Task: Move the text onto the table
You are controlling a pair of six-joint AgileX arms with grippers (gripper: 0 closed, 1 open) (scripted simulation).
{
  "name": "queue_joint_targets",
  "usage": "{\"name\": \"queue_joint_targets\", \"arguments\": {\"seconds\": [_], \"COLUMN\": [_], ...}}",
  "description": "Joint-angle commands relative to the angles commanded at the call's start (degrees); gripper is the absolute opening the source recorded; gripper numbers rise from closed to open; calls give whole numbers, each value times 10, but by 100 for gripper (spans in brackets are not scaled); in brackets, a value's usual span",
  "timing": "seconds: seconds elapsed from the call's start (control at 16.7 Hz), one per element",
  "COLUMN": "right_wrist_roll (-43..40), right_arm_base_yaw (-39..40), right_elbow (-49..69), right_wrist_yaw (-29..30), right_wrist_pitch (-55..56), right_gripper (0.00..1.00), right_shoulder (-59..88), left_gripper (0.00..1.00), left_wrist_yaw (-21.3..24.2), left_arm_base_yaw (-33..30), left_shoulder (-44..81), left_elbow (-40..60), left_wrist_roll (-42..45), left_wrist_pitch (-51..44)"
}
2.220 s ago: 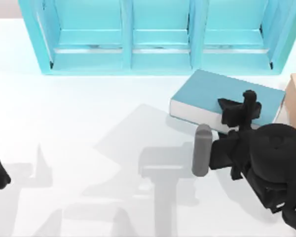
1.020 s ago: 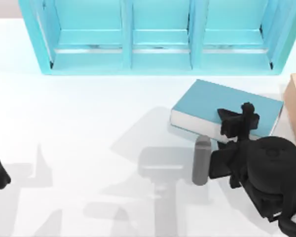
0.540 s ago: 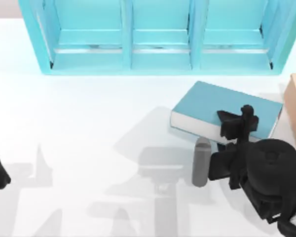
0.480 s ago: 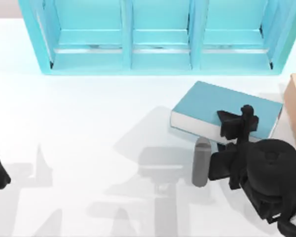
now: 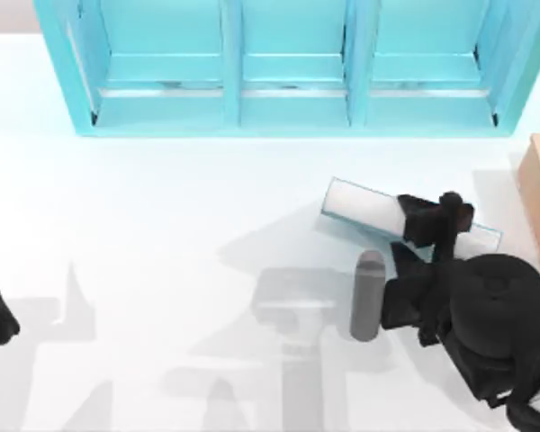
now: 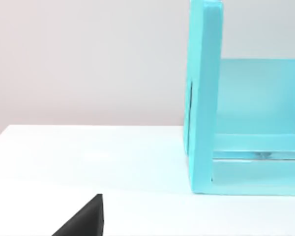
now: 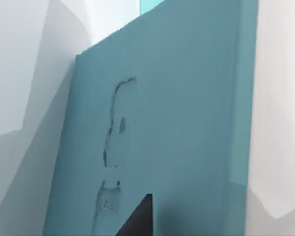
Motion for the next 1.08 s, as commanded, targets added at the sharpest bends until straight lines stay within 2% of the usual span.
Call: {"name": "queue_joint_targets", "arguments": {"seconds": [0.12,0.18,0.72,1.08], "right_wrist_roll": [0,0,2,64], "right_arm_base_yaw": [0,0,2,106], "right_elbow": [0,0,-1,-38], "right_wrist_yaw": [0,0,1,93], "right_wrist_pitch": [0,0,-2,-95], "right_gripper": [98,100,100,100], "right_shoulder": [0,0,0,-67], "left_gripper": [100,100,100,100], "left_wrist_yaw": [0,0,0,0], "left_arm_base_yaw": [0,0,0,0], "left_shoulder": [0,0,0,0], "left_elbow": [0,0,0,0], "left_wrist_roll": [0,0,0,0], "left_wrist_pitch": [0,0,0,0]}}
